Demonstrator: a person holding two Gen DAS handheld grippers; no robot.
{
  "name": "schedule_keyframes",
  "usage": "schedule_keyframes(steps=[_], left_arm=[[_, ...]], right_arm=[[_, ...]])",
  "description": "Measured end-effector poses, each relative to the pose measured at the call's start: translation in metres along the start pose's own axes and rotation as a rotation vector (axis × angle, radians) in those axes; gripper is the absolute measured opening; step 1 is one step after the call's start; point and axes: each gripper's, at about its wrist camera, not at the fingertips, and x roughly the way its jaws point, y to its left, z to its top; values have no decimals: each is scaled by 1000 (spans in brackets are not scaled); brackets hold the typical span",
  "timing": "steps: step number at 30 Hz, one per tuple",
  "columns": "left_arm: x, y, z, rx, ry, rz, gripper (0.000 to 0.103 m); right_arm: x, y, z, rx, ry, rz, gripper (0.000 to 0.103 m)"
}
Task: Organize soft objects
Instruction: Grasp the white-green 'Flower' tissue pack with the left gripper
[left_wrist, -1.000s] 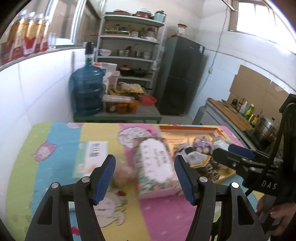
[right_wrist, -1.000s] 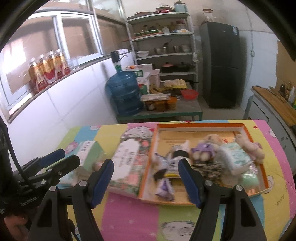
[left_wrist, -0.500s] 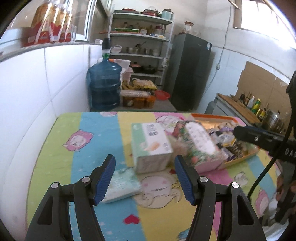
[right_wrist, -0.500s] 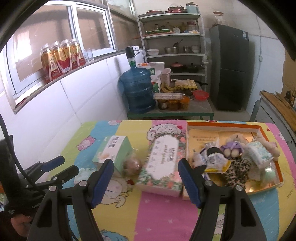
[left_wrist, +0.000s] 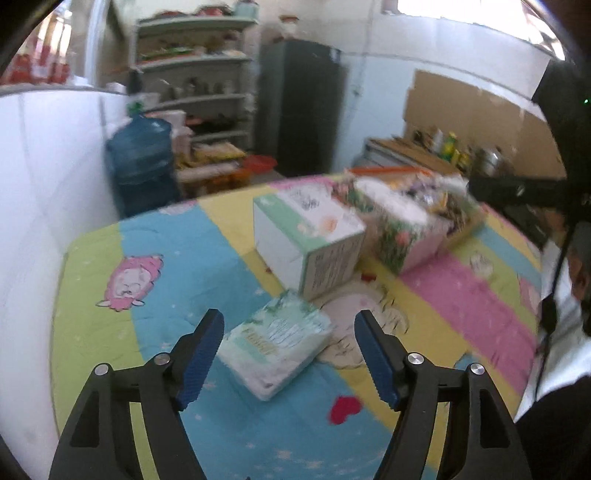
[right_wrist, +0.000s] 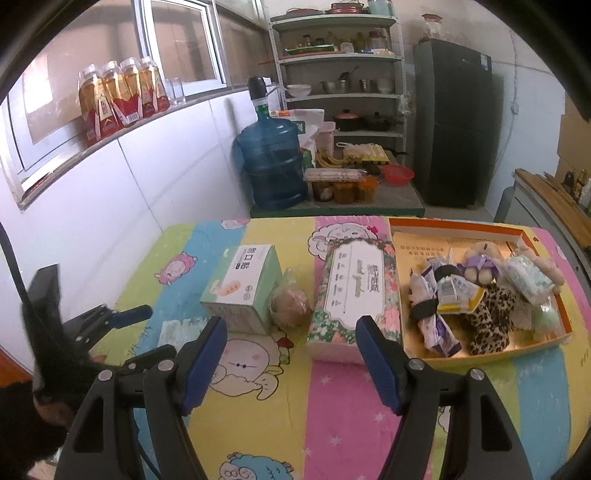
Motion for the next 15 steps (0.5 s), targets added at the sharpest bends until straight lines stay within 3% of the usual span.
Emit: schedule_keyframes(steps=[5, 10, 15], left_arm=[[25, 18, -1, 82, 78, -92, 76], [43, 16, -2, 240, 105, -100, 78], [56, 19, -2, 279, 147, -194, 79]], right_arm=[[-2, -1, -4, 18, 13, -24, 72], [-5, -5, -8, 27, 19, -43, 72], [-10, -9, -10, 18, 25, -59, 72]])
